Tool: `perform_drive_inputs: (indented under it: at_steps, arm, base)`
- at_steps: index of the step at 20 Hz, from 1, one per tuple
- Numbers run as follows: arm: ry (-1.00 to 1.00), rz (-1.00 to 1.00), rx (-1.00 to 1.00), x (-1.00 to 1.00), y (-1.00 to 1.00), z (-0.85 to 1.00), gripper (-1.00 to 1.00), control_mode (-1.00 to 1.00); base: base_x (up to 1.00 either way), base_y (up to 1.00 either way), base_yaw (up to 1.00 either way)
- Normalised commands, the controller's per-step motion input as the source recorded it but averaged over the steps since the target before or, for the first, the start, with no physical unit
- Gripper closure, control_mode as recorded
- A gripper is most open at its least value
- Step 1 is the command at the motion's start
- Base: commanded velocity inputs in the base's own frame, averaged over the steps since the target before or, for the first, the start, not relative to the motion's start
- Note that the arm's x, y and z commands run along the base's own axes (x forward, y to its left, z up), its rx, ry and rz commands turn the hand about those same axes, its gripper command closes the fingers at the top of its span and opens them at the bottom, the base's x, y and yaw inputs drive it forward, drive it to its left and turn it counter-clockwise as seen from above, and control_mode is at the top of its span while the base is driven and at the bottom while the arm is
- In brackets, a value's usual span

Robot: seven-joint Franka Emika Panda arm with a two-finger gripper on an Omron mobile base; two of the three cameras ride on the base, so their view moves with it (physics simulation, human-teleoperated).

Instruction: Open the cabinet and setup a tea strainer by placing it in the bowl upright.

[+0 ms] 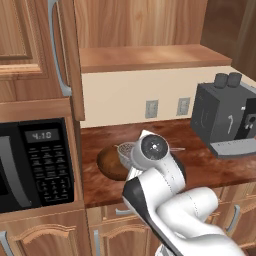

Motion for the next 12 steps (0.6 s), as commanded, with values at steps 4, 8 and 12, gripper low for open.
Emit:
perform_drive_inputs:
  at_steps: [4, 8, 12]
  arm:
    - [0.0, 0.0, -0.05, 0.11, 0.0, -0.29, 1.0, -1.0]
    - [0.0, 0.0, -0.03, 0.12, 0.03, -0.05, 1.0, -1.0]
    - [0.0, 0.0, -0.01, 0.16, 0.14, 0.0, 1.0, -1.0]
  base:
    - [0.0, 0.0, 0.0]
    - [0.0, 0.0, 0.0]
    - [0.0, 0.0, 0.0]
